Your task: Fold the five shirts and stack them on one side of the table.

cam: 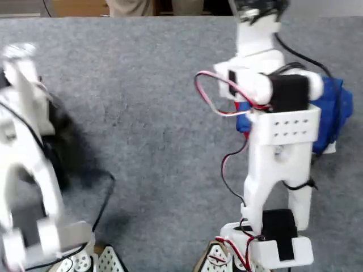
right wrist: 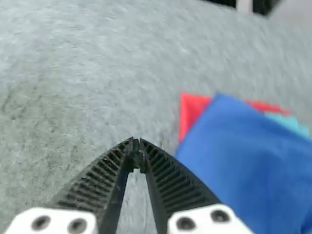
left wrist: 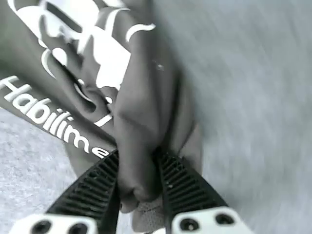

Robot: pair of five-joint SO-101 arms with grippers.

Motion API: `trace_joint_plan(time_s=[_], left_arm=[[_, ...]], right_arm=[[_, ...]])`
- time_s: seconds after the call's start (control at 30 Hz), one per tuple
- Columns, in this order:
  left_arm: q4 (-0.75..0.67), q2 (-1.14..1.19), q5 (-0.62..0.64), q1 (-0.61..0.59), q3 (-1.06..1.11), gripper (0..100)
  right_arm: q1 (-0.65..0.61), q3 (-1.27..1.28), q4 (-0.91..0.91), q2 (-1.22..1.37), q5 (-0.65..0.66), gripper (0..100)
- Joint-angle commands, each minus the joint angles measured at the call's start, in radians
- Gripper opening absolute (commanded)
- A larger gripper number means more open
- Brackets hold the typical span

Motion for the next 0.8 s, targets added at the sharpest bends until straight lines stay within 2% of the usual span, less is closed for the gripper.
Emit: trace_joint_plan(time_s=[0.0, 0.17, 0.27, 0.33, 0.37, 0.5, 0.67, 0.77], left_arm=[[0.002, -0.549, -0.109, 0.069, 0.345, 2], [0.006, -0.995, -0.206, 0.124, 0.563, 3], [0.012, -1.129, -0.195, 0.069, 0.621, 20], [0.012, -1.165, -0.138, -0.035, 0.621, 32], [0.011, -1.168, -0.12, -0.078, 0.609, 34], [0.011, -1.167, -0.133, -0.169, 0.542, 33], [0.009, -1.168, -0.13, -0.327, 0.514, 32], [0.006, -1.168, -0.129, -0.47, 0.514, 32]], right_arm=[[-0.07, 0.038, -0.075, 0.001, 0.023, 0.2], [-0.15, 0.031, -0.146, 0.133, 0.023, 0.5], [-0.24, -0.018, -0.15, 0.242, 0.023, 1.7], [-0.309, -0.074, -0.15, 0.334, 0.021, 7.6], [-0.344, -0.114, -0.15, 0.383, 0.02, 12.1], [-0.516, -0.318, -0.141, 0.608, 0.021, 27.4], [-0.714, -0.625, -0.141, 0.937, 0.018, 27.3], [-0.803, -0.806, -0.126, 1.106, 0.017, 27.1]])
